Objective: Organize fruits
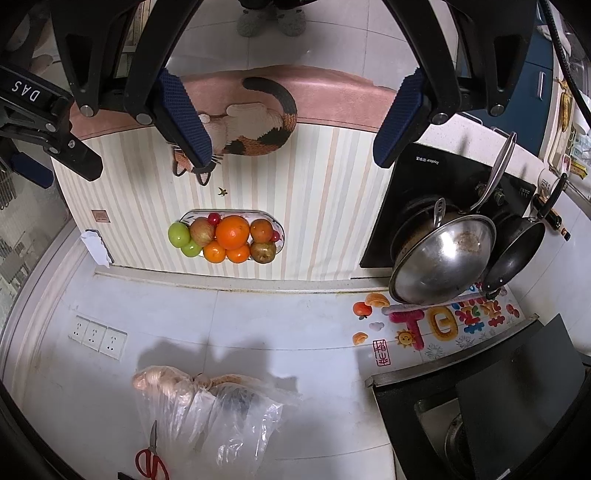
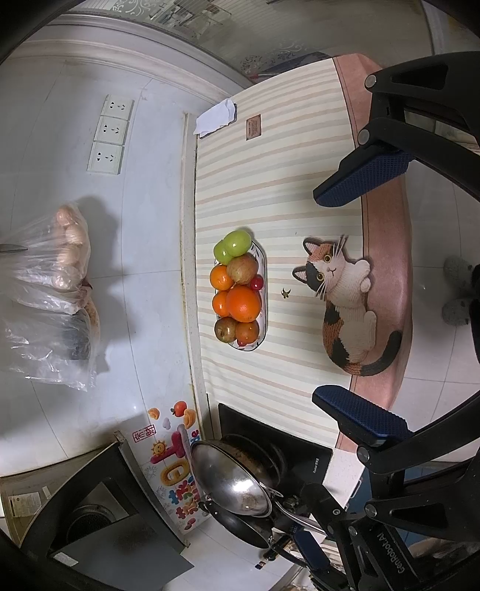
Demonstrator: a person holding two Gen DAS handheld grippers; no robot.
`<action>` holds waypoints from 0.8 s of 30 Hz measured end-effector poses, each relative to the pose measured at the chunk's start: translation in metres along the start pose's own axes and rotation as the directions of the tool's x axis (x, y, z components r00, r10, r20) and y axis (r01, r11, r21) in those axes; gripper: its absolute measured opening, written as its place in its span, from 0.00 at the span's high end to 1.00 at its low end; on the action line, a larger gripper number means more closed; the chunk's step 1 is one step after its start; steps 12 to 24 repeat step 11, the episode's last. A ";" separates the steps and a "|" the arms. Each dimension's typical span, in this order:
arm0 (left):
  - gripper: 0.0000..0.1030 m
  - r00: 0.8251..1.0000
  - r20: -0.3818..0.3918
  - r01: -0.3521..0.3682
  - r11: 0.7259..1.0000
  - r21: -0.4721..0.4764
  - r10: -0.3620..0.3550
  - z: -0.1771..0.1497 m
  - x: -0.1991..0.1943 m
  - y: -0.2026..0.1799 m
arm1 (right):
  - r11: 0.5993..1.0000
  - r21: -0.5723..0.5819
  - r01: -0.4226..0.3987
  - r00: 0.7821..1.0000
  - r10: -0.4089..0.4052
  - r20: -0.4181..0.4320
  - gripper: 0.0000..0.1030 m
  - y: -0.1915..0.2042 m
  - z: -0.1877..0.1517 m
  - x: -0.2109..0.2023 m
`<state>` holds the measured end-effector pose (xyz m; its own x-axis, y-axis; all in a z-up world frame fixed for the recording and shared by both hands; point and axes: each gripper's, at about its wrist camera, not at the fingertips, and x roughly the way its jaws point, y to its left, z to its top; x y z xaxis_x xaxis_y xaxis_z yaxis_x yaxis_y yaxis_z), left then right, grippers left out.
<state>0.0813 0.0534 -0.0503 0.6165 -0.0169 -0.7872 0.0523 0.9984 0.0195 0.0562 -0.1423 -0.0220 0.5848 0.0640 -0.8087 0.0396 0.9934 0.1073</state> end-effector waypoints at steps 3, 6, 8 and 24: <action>0.13 1.000 0.000 0.000 1.000 0.000 0.000 -0.001 0.000 0.001 | 1.000 0.000 0.000 1.000 0.000 0.000 0.04 0.000 0.000 0.000; 0.13 1.000 0.000 0.001 1.000 -0.001 -0.001 -0.001 0.000 0.000 | 1.000 0.000 -0.001 1.000 0.001 -0.001 0.04 0.000 0.000 0.000; 0.13 1.000 0.000 0.001 1.000 0.000 -0.001 -0.001 0.000 0.000 | 1.000 0.000 0.001 1.000 -0.001 -0.001 0.04 0.000 0.000 0.000; 0.13 1.000 0.007 -0.002 1.000 -0.003 0.002 0.000 -0.002 0.000 | 1.000 0.000 -0.001 1.000 0.001 -0.003 0.04 -0.001 0.001 -0.002</action>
